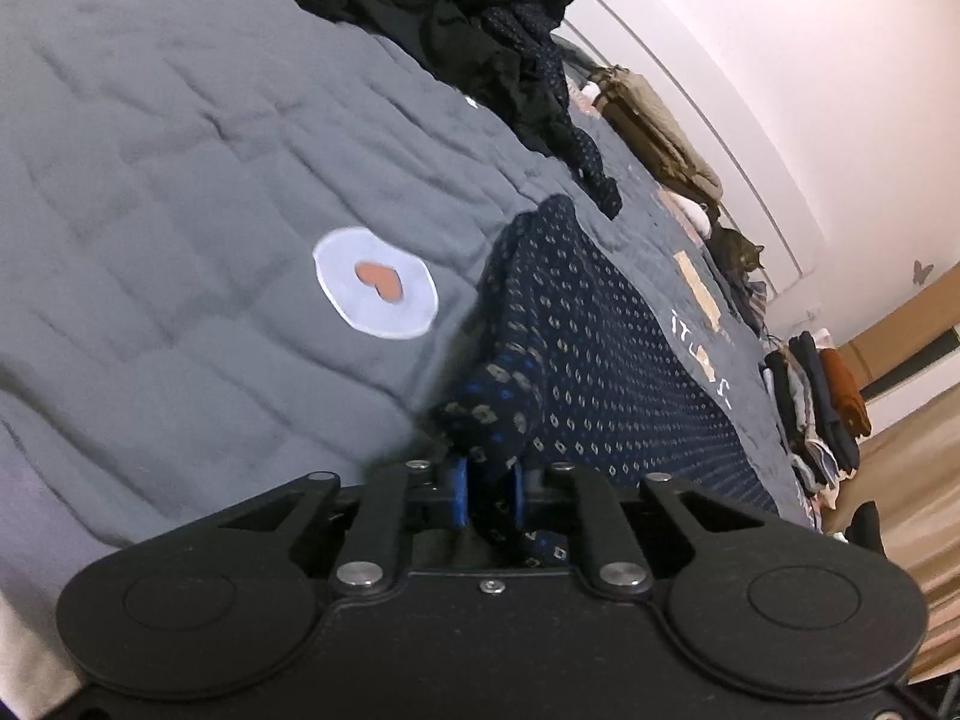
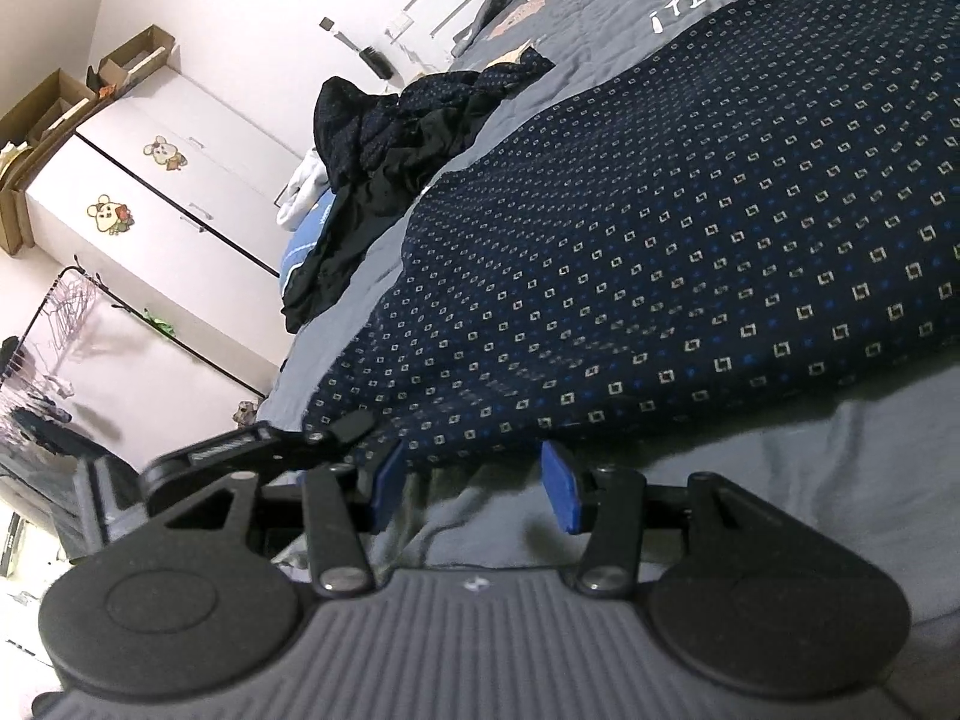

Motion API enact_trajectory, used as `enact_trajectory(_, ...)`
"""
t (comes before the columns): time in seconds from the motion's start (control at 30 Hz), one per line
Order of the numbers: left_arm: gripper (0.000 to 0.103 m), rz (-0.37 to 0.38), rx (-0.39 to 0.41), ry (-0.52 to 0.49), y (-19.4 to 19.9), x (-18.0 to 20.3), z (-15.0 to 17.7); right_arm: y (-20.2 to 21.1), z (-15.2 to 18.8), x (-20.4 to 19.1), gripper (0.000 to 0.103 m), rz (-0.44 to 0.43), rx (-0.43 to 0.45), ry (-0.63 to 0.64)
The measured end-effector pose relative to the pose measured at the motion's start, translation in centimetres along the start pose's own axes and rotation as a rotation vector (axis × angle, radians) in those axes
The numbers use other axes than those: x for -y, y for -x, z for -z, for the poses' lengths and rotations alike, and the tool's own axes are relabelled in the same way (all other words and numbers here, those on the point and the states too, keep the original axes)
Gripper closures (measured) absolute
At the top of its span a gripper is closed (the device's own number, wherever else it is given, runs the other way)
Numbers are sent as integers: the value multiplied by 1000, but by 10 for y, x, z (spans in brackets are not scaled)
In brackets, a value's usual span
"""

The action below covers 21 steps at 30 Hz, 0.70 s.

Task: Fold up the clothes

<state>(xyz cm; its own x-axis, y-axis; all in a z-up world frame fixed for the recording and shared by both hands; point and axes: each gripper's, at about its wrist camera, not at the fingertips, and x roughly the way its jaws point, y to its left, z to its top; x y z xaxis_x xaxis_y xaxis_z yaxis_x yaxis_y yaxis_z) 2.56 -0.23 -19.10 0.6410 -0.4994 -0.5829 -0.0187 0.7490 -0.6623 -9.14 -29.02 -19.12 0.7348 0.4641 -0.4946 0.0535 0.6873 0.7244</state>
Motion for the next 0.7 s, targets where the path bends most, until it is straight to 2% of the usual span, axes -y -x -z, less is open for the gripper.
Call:
enact_trajectory(0.1, 82, -10, -25, 4, 1, -2, 1, 0, 1, 0, 54, 2, -7, -3)
enact_trajectory(0.17, 67, -19, -48, 2, 1, -2, 5, -1, 2, 0, 54, 4, -12, 1)
enact_trajectory(0.2, 55, -26, -66, -3, 0, -1, 9, -1, 2, -1, 54, 4, -12, 3)
enact_trajectory(0.3, 54, -17, -102, -39, -6, 7, 21, 0, 2, -4, 54, -1, -9, 4)
enact_trajectory(0.4, 52, 34, -107, -2, -12, 6, 27, 0, 2, -7, 54, -3, 1, 6)
enact_trajectory(0.47, 49, 43, -103, 22, -17, 3, 28, 1, 1, -8, 54, -7, 8, 5)
enact_trajectory(0.67, 49, 56, -101, 72, -33, -6, 28, -3, 2, -6, 54, 3, -2, 9)
enact_trajectory(0.7, 52, 58, -91, 67, -33, -6, 28, -4, 2, -5, 54, 6, -5, 8)
